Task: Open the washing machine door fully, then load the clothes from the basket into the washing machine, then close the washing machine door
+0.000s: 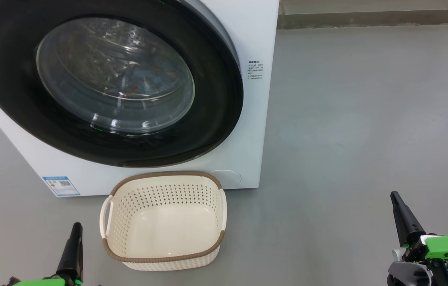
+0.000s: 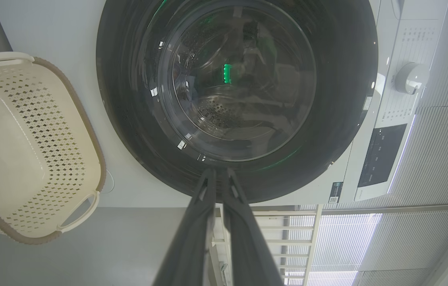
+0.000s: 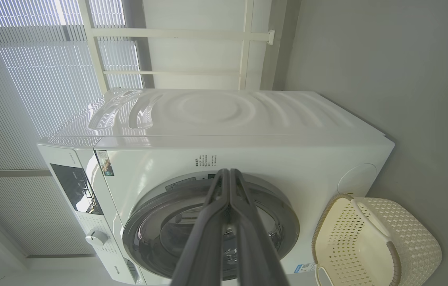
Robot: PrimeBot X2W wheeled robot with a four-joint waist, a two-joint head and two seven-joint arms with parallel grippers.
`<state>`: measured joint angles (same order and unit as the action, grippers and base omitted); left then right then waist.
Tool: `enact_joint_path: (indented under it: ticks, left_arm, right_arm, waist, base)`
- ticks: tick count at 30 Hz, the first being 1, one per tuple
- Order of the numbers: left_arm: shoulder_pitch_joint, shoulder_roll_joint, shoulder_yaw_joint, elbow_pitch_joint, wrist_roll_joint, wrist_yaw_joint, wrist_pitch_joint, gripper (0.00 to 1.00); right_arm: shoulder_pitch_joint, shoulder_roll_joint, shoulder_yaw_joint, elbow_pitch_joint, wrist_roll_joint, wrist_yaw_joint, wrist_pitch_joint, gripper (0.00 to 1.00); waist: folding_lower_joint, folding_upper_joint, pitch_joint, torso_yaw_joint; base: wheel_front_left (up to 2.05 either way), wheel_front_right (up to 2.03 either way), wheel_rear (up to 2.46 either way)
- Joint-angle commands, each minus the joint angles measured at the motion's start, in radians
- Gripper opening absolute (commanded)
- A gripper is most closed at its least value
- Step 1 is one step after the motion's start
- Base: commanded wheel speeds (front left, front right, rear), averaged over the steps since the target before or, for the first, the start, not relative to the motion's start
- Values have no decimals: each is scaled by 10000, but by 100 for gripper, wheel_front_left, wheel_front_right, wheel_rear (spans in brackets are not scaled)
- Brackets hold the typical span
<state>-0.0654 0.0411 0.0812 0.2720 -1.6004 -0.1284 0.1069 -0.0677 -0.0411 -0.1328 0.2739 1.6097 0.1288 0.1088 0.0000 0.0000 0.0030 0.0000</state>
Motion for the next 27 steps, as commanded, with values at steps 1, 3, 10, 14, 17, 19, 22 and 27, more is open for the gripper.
enact_joint_path:
  ticks: [1,3,10,14,17,19,22,27]
  left_arm:
    - [-427,91,323,-270,-84,-23,61,0]
    - [-427,91,323,-270,-84,-23,61,0]
    - [-427,91,323,-270,-84,-23,61,0]
    - [-427,91,323,-270,-84,-23,61,0]
    - [-427,91,323,-270,-84,-23,61,0]
    - [-427,91,323,-270,-84,-23,61,0]
    - [-427,91,323,-270,-84,-23,61,0]
    - [-427,91,323,-270,-84,-23,61,0]
  right_arm:
    - [-404,-91,190,-290,-10,19,44,0]
    - [-404,-91,190,-290,-10,19,44,0]
    - [-404,-91,190,-290,-10,19,44,0]
    - [-404,-91,190,-290,-10,19,44,0]
    - [-404,-91,190,-290,-10,19,44,0]
    - [-404,-91,190,-290,-10,19,44,0]
    - [-404,-91,190,-290,-10,19,43,0]
    - [-404,-91,191,-290,-10,19,43,0]
  waist:
    - [0,0,0,0]
    - [0,0,0,0]
    - [0,0,0,0]
    - [0,0,0,0]
    - [0,0,0,0]
    - [0,0,0,0]
    - [0,0,0,0]
    - [0,0,0,0]
  base:
    - [0,0,0]
    - [0,0,0]
    - [0,0,0]
    - [0,0,0]
    - [0,0,0]
    - [0,0,0]
    - [0,0,0]
    - [0,0,0]
